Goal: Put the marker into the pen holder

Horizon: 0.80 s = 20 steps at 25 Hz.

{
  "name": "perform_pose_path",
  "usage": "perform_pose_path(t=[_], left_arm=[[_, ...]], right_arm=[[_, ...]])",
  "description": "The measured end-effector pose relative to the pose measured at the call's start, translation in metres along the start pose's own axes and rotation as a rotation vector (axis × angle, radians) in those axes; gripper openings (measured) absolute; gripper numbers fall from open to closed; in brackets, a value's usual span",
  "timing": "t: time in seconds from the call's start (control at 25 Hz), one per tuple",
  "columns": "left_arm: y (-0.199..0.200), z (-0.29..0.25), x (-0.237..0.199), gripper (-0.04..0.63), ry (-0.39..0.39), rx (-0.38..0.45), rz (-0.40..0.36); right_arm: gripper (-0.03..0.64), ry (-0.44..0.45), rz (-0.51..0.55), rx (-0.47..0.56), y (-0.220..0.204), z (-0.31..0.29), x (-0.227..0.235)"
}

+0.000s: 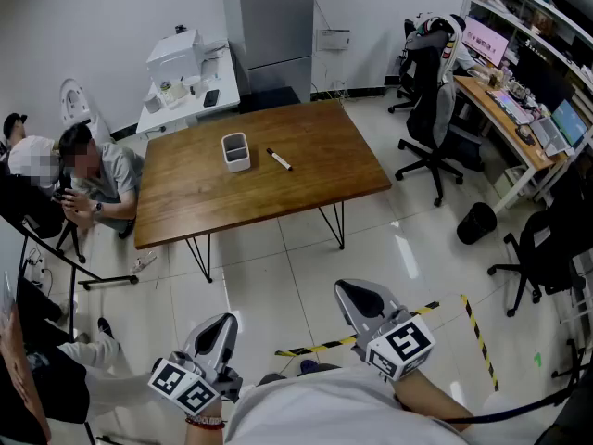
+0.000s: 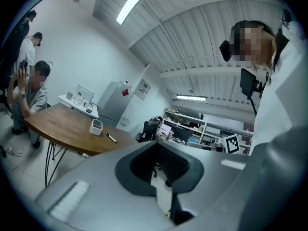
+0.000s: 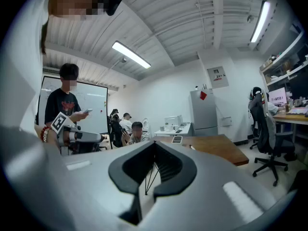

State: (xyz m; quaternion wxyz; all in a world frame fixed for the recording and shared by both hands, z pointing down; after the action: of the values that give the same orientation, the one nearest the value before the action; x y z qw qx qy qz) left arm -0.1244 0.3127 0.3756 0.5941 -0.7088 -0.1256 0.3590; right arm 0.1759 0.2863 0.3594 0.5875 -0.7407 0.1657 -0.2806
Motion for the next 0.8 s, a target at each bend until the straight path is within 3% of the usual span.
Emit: perform_pose_path(t=[0.12,0.28,0.56,0.8], left_arm=[[-0.001,-0.006,-0.002,0.0,0.043,0.024,-0.018],[-0.002,-0.016,0.002,0.0,0.058,0.039,-0.017],[-0.003,-0.032,-0.005,0.0,0.047,0.008,-0.041],[0.009,-0.057,-0.036,0.0,0.012,-0.003,-0.036]], right_arm=[[-0.006,0.003,0.015,0.0,-0.005,0.012,0.019],[-0.006,0.018,0.111,-0.04,-0.009,0.011,0.03],[-0.006,0.063,0.081,-0.009,-0.005,-0.016,0.04],[-0.006,0.061,0.059,-0.03,-0.003,-0.052,0.046]])
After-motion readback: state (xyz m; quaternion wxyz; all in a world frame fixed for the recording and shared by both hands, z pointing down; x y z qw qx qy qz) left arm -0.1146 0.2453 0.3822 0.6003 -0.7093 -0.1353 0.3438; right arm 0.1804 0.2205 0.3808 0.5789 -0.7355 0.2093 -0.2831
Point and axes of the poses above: the fingertips, and each gripper's own axes: z backward along the fingers, x to its right, y out of its top, the point moved 8 cm from there along z, backward along the fingers, and after that the axes turned 6 degrees about -z, right-handed, at the moved point
